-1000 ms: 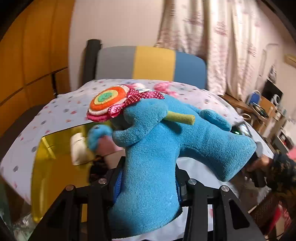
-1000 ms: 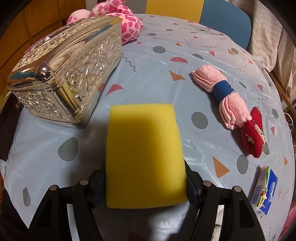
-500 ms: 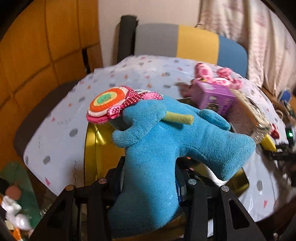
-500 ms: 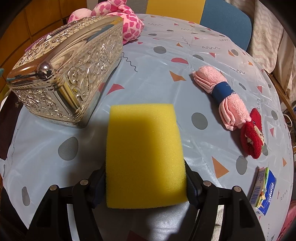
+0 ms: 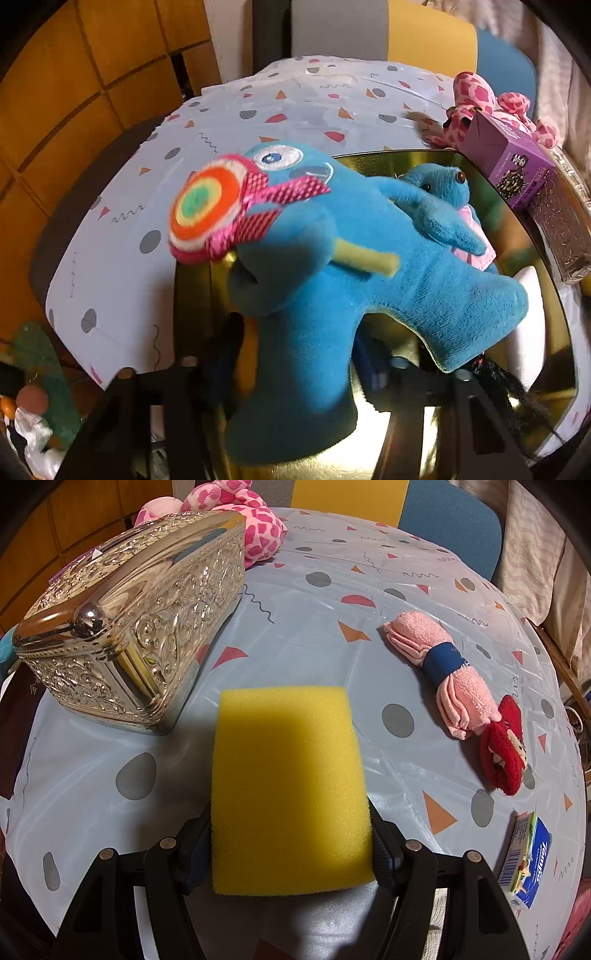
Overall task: Organize soft objects
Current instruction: 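Carry the blue plush into the gold tray and open the left tool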
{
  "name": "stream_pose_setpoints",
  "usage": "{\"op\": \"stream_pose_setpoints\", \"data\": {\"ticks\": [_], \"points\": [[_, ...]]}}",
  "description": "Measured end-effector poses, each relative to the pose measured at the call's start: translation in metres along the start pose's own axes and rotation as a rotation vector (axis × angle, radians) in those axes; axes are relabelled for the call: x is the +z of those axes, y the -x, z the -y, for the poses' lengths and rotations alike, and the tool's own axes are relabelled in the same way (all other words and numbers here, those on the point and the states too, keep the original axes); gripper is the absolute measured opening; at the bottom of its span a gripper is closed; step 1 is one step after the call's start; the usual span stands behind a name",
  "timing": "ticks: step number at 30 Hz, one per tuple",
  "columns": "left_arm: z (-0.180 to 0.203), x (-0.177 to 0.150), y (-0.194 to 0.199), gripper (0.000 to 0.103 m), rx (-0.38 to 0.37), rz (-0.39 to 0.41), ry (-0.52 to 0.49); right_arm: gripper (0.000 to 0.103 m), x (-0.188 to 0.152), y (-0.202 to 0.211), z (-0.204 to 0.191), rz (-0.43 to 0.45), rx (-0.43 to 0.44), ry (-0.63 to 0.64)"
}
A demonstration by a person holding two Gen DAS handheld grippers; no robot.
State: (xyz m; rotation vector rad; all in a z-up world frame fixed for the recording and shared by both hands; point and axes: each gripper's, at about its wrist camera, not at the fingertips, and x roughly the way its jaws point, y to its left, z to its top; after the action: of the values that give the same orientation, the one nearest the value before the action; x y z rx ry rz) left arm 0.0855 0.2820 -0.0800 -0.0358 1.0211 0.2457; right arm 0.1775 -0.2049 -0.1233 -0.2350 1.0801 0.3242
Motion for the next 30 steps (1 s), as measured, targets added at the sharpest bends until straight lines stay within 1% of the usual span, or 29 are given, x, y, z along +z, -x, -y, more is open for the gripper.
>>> {"op": "stream_pose_setpoints", "data": {"ticks": [2,4,9,11,12,16,18,24,26,30], "points": [[-0.003,-0.004,0.006,0.074,0.008,0.009,0.020,0.071,0.000,0.000,0.000,0.000,0.000,0.001],[-0.008,-0.009,0.016,0.075,0.006,0.028,0.048,0.071,0.000,0.000,0.000,0.000,0.000,0.001],[-0.020,-0.022,0.048,0.076,0.028,0.104,0.126,0.071,-0.001,0.001,0.001,0.000,-0.004,0.004],[-0.021,-0.024,0.061,0.076,0.058,0.139,0.148,0.070,-0.002,0.001,0.001,0.002,-0.008,0.010],[-0.020,-0.027,0.067,0.076,0.062,0.158,0.155,0.070,-0.002,0.001,0.001,0.002,-0.009,0.012],[-0.002,-0.038,0.093,0.076,0.053,0.232,0.189,0.070,-0.002,0.002,0.000,0.003,-0.014,0.015],[0.006,-0.039,0.098,0.076,0.044,0.254,0.200,0.070,-0.003,0.003,0.000,0.006,-0.021,0.021],[0.036,-0.048,0.113,0.077,0.005,0.301,0.226,0.070,-0.006,0.006,-0.005,0.014,-0.042,0.036],[0.043,-0.051,0.119,0.080,0.007,0.316,0.226,0.070,-0.006,0.006,-0.005,0.013,-0.042,0.036],[0.053,-0.055,0.129,0.080,0.012,0.342,0.209,0.070,-0.004,0.005,-0.002,0.000,-0.027,0.017]]}}
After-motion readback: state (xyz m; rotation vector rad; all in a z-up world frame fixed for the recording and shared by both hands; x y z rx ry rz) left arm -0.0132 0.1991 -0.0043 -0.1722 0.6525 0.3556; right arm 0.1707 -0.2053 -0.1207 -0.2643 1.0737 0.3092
